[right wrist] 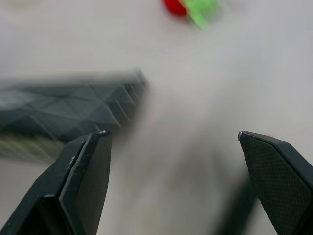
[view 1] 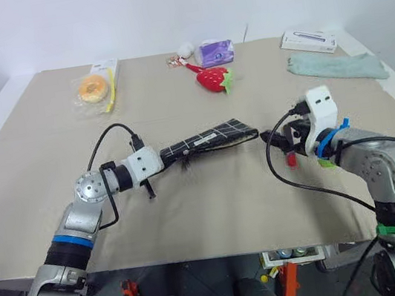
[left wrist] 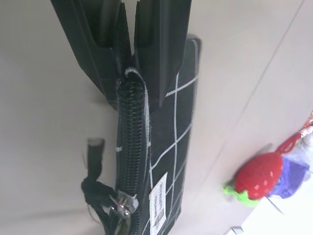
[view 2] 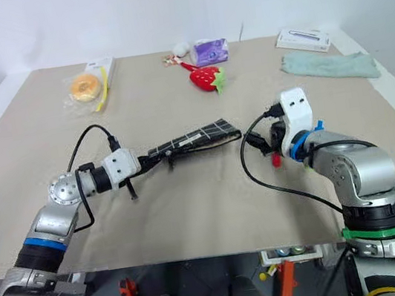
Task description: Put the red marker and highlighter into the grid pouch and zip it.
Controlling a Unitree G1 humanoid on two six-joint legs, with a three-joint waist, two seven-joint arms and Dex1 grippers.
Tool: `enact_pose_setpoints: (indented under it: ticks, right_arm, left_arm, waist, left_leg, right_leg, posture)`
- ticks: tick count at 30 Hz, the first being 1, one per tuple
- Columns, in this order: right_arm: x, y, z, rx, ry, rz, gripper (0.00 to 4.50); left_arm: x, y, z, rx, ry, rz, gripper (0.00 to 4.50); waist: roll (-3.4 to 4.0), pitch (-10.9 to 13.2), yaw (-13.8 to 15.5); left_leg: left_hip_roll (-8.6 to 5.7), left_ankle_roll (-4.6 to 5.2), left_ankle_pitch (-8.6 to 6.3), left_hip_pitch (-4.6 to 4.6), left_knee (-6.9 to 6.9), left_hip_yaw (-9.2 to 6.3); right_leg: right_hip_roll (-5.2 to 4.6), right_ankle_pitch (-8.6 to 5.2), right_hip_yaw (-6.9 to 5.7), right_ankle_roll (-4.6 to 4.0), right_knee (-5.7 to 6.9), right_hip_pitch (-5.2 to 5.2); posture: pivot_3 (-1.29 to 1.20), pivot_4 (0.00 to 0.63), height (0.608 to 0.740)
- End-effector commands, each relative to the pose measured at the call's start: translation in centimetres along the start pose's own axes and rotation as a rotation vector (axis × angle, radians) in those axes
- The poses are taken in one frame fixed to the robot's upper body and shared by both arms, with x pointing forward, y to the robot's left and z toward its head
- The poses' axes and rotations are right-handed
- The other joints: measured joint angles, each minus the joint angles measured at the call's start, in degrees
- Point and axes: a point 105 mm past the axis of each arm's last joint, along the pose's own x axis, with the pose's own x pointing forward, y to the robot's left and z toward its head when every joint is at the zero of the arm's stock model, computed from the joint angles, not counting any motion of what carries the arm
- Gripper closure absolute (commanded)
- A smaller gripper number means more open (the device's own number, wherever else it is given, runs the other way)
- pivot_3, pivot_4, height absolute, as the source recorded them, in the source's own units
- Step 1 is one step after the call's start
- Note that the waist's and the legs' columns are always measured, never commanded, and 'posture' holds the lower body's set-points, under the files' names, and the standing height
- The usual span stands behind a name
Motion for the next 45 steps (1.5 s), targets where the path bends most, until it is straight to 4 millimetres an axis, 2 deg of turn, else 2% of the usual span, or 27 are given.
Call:
enact_pose_setpoints:
  ticks: [1,9,16,20,23,25,29,30,34,37,39,40,42,45]
  right_arm:
    - [0.0,0.1,-0.4,-0.001,0.014,-0.018,0.06]
    - [0.3,-1.2,-2.6,-0.07,0.117,-0.134,0.06]
    - [0.3,-1.4,-1.9,-0.044,0.086,-0.134,0.06]
    - [0.3,-2.0,-2.7,-0.033,0.124,-0.158,0.06]
    - [0.2,-2.2,-3.0,-0.022,0.141,-0.162,0.78]
    - [0.1,-2.3,-3.0,-0.013,0.152,-0.153,1.76]
    - [-0.3,-2.6,-1.3,-0.044,0.104,-0.118,3.86]
    - [-0.4,-2.5,-0.6,-0.075,0.071,-0.103,4.0]
    - [-2.1,-0.7,3.0,-0.467,-0.102,0.068,4.0]
    - [-2.6,-0.2,3.5,-0.559,-0.137,0.133,4.0]
    - [-4.5,0.7,5.9,-0.703,-0.236,0.23,4.0]
    - [-5.7,1.6,6.9,-0.835,-0.241,0.317,4.0]
    - [-6.9,2.7,6.8,-1.012,-0.183,0.429,4.0]
    - [-7.3,3.2,7.1,-1.097,-0.162,0.471,4.0]
  left_arm:
    - [-0.4,1.3,1.1,0.008,-0.036,0.034,4.5]
    - [-0.4,1.5,1.2,0.001,-0.04,0.039,4.5]
    - [-0.5,1.7,1.3,0.005,-0.041,0.045,4.5]
    - [-0.5,1.7,1.4,0.005,-0.044,0.049,4.5]
    - [-0.4,1.8,1.5,0.005,-0.047,0.049,4.5]
    - [-0.4,1.9,1.6,0.003,-0.049,0.051,4.5]
    - [-0.3,1.9,2.2,-0.014,-0.077,0.038,4.5]
    - [-0.3,2.0,2.2,-0.015,-0.078,0.038,4.5]
    - [-0.2,2.0,2.0,-0.014,-0.065,0.033,4.5]
    - [-0.1,2.0,1.9,-0.012,-0.059,0.028,4.5]
    - [0.0,2.0,1.6,-0.021,-0.041,0.023,4.5]
    - [0.0,1.8,1.5,-0.027,-0.035,0.011,4.5]
    - [0.1,1.6,1.4,-0.033,-0.029,0.002,4.5]
    - [0.1,1.6,1.3,-0.036,-0.025,0.002,4.5]
  waist:
    - [0.0,0.0,0.0]
    - [0.0,0.0,0.1]
    - [0.0,0.0,0.1]
    - [0.0,0.0,0.1]
    - [0.0,0.0,0.1]
    - [0.0,0.0,0.1]
    - [0.0,0.0,0.1]
    - [0.01,0.0,0.1]
    - [0.1,0.1,0.1]
    - [0.07,0.1,0.0]
    - [0.08,0.1,0.0]
    - [0.18,0.2,0.1]
    - [0.42,0.5,0.1]
    - [0.33,0.5,0.0]
  left_leg:
    - [0.0,0.0,0.0,0.0,0.0,0.0]
    - [-0.01,-0.01,0.03,0.0,0.06,0.0]
    - [0.0,0.0,0.05,0.0,0.07,0.01]
    - [-0.01,-0.01,0.05,0.0,0.07,0.0]
    - [-0.01,-0.01,0.05,0.0,0.07,0.0]
    - [0.0,-0.01,0.05,0.0,0.07,0.0]
    - [0.0,0.0,0.06,0.0,0.1,0.0]
    - [-0.01,0.0,0.06,-0.01,0.11,0.0]
    - [-0.03,0.0,0.05,-0.02,0.12,0.03]
    - [-0.01,0.01,0.04,0.0,0.1,0.03]
    - [0.01,0.01,0.05,0.0,0.13,0.03]
    - [0.0,0.0,0.05,0.0,0.13,0.03]
    - [-0.06,0.0,0.05,-0.02,0.24,0.09]
    - [-0.03,0.0,0.05,0.02,0.27,0.14]
  right_leg:
    - [0.0,0.0,0.01,-0.01,0.0,-0.01]
    - [0.01,-0.13,0.0,0.3,-0.01,0.03]
    - [0.02,-0.08,0.01,0.28,-0.01,0.02]
    - [0.02,-0.08,0.01,0.28,-0.01,0.03]
    - [0.02,-0.08,0.01,0.28,-0.01,0.04]
    - [0.02,-0.07,0.01,0.28,0.0,0.04]
    - [0.02,-0.05,0.01,0.27,0.0,0.05]
    - [0.02,-0.05,0.01,0.27,0.0,0.05]
    - [0.0,-0.08,0.03,0.33,-0.02,0.04]
    - [0.02,-0.12,0.0,0.39,-0.03,0.06]
    - [0.04,-0.11,0.02,0.38,-0.03,0.05]
    - [0.03,-0.11,0.03,0.38,-0.02,0.05]
    - [-0.02,-0.07,0.1,0.46,-0.03,0.08]
    - [-0.01,-0.04,0.12,0.5,-0.05,0.1]
  posture:
    - [0.0,0.15,0.74]
    - [0.0,0.15,0.74]
    - [0.0,0.15,0.74]
    - [0.0,0.15,0.74]
    - [0.0,0.15,0.74]
    - [0.0,0.15,0.74]
    - [0.0,0.15,0.74]
    - [0.0,0.15,0.74]
    - [0.0,0.15,0.74]
    - [0.0,0.15,0.74]
    - [0.0,0.15,0.74]
    - [0.0,0.15,0.74]
    - [0.0,0.15,0.74]
    - [0.0,0.15,0.74]
